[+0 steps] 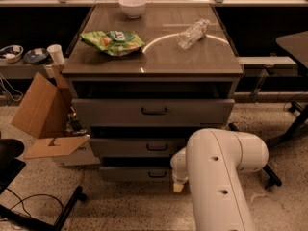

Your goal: Open bottom drawer

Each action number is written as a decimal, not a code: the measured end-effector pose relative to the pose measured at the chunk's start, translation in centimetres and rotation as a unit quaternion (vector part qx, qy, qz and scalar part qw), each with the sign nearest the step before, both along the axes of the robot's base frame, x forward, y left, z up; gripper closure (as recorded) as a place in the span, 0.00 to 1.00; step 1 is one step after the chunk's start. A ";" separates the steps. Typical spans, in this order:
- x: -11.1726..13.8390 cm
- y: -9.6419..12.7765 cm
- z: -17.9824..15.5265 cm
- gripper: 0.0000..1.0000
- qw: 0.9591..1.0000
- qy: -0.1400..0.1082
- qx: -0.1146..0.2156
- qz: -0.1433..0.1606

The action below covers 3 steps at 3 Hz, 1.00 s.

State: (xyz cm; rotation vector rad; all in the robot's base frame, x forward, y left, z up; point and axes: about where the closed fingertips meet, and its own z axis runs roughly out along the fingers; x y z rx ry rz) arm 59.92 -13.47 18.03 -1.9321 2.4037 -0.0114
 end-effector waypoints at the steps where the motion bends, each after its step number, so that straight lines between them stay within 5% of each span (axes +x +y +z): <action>1: -0.1 0.0 0.5 0.64 1.000 0.001 0.000 0.000; 3: -2.3 0.0 0.5 1.00 1.000 0.020 0.004 -0.009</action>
Offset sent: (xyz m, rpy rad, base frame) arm -0.2101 0.0045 -0.0633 0.0894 0.3732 -0.1514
